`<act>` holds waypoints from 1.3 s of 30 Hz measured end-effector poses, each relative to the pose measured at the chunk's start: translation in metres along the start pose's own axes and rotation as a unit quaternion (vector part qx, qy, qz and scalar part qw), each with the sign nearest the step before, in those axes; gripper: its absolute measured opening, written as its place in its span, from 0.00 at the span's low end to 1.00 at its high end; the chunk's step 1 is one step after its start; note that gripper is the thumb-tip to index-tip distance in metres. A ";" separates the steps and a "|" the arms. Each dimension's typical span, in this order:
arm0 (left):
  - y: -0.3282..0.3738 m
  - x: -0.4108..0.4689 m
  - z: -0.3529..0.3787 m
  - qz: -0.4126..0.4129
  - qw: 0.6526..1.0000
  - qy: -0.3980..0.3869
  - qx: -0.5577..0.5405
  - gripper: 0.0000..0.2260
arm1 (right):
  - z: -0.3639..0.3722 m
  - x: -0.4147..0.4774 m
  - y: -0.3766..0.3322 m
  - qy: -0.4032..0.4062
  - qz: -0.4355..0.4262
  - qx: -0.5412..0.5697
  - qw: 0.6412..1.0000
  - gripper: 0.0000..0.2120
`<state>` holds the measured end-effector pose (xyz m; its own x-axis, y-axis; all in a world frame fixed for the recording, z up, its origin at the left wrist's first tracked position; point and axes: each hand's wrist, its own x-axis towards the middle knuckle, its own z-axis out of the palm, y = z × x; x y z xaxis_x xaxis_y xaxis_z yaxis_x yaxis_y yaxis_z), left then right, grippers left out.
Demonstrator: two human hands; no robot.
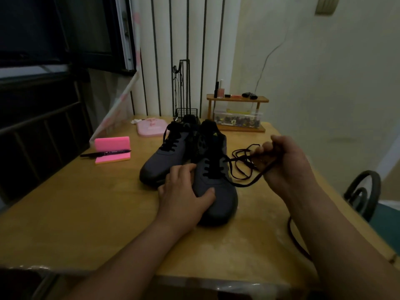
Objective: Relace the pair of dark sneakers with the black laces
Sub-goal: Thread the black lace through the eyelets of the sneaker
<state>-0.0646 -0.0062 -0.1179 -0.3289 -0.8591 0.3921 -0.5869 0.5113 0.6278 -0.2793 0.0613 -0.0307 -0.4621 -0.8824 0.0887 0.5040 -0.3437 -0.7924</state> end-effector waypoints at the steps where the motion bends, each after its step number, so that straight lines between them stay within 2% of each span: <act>1: -0.001 0.001 0.001 -0.006 1.000 -0.007 -0.001 0.34 | -0.001 0.001 0.001 0.018 0.004 -0.061 0.998 0.09; 2: -0.001 0.002 0.001 -0.010 1.000 -0.011 -0.002 0.34 | -0.003 0.003 0.004 0.024 0.006 -0.179 0.984 0.09; 3: -0.002 0.002 0.002 -0.013 1.000 -0.012 -0.004 0.33 | -0.004 0.005 0.009 0.016 0.012 -0.310 0.951 0.12; 5: -0.003 0.002 0.003 -0.015 1.000 -0.010 -0.005 0.31 | 0.001 0.005 0.018 -0.033 0.021 -0.501 0.865 0.18; 7: -0.003 0.002 0.003 -0.012 1.000 -0.009 -0.004 0.31 | 0.010 0.006 0.025 -0.097 -0.009 -0.617 0.781 0.17; 8: -0.002 0.002 0.002 -0.013 1.000 -0.010 -0.006 0.32 | 0.014 0.005 0.025 -0.122 -0.025 -0.647 0.752 0.15; 9: -0.002 0.002 0.002 -0.015 1.000 -0.012 -0.008 0.32 | 0.016 0.005 0.024 -0.140 -0.033 -0.656 0.741 0.14; 10: -0.001 0.002 0.002 -0.016 1.000 -0.015 -0.009 0.33 | 0.018 0.005 0.022 -0.153 -0.034 -0.647 0.746 0.14; 11: 0.000 0.002 0.001 -0.017 1.000 -0.019 -0.008 0.34 | 0.017 0.004 0.020 -0.156 -0.038 -0.620 0.768 0.14; 12: 0.001 0.001 0.001 -0.020 1.000 -0.023 -0.006 0.34 | 0.015 0.004 0.016 -0.142 -0.046 -0.564 0.812 0.13; 13: 0.001 0.002 0.001 -0.022 0.999 -0.028 -0.007 0.35 | 0.013 0.004 0.011 -0.111 -0.053 -0.475 0.872 0.12; 14: 0.001 0.002 0.001 -0.023 0.999 -0.031 -0.010 0.34 | 0.011 0.003 0.004 -0.075 -0.051 -0.353 0.931 0.11; 15: 0.002 0.002 0.001 -0.023 0.999 -0.032 -0.015 0.33 | 0.010 0.000 -0.003 -0.046 -0.039 -0.209 0.976 0.10; 16: 0.002 0.002 0.001 -0.025 0.999 -0.032 -0.019 0.31 | 0.011 -0.004 -0.011 -0.027 -0.027 -0.080 0.996 0.09; 17: 0.002 0.003 0.001 -0.028 0.999 -0.032 -0.021 0.30 | 0.011 -0.007 -0.017 -0.008 -0.025 -0.015 1.000 0.09; 18: 0.001 0.003 0.001 -0.029 0.999 -0.032 -0.022 0.29 | 0.011 -0.007 -0.021 0.014 -0.032 -0.036 0.999 0.10; 19: 0.002 0.003 0.001 -0.027 0.999 -0.032 -0.022 0.29 | 0.009 -0.005 -0.021 0.031 -0.046 -0.150 0.987 0.10; 20: 0.002 0.002 0.000 -0.025 0.999 -0.033 -0.021 0.29 | 0.005 -0.001 -0.017 0.037 -0.054 -0.325 0.943 0.10; 21: 0.003 0.002 0.000 -0.025 0.999 -0.034 -0.021 0.29 | 0.000 0.003 -0.011 0.028 -0.047 -0.492 0.869 0.11; 22: 0.003 0.002 -0.001 -0.023 0.999 -0.033 -0.023 0.30 | -0.006 0.005 -0.003 0.011 -0.035 -0.617 0.786 0.14; 23: 0.003 0.002 -0.001 -0.020 0.999 -0.031 -0.027 0.30 | -0.009 0.005 0.006 -0.007 -0.032 -0.692 0.721 0.17; 24: 0.003 0.002 -0.002 -0.016 0.999 -0.026 -0.035 0.30 | -0.011 0.005 0.014 -0.012 -0.056 -0.728 0.683 0.18; 26: 0.001 0.002 -0.002 -0.006 0.997 -0.015 -0.073 0.29 | -0.007 0.004 0.028 -0.003 -0.145 -0.739 0.658 0.16; 27: 0.001 0.003 -0.003 0.003 0.995 -0.006 -0.099 0.27 | -0.003 0.006 0.032 -0.010 -0.153 -0.723 0.674 0.15; 30: 0.004 0.018 -0.010 0.041 0.991 0.004 -0.126 0.14 | 0.008 0.015 0.042 -0.054 -0.058 -0.661 0.746 0.18; 32: 0.010 0.040 -0.021 0.077 0.995 -0.018 -0.066 0.08 | 0.008 0.020 0.047 -0.068 -0.033 -0.633 0.770 0.20; 34: 0.013 0.061 -0.034 0.118 0.990 -0.078 0.004 0.07 | 0.002 0.021 0.053 -0.076 -0.016 -0.582 0.810 0.22; 36: 0.015 0.077 -0.045 0.184 0.969 -0.142 0.080 0.09 | -0.007 0.019 0.057 -0.084 -0.005 -0.526 0.846 0.22; 39: 0.022 0.094 -0.057 0.260 0.929 -0.196 0.177 0.09 | -0.015 0.018 0.060 -0.092 -0.009 -0.488 0.868 0.19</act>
<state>-0.0658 -0.0742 -0.0292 -0.8396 -0.4762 0.2614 -0.4567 0.8793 0.1348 -0.2680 0.0300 -0.0851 -0.2933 -0.9470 0.1308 -0.4030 -0.0016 -0.9152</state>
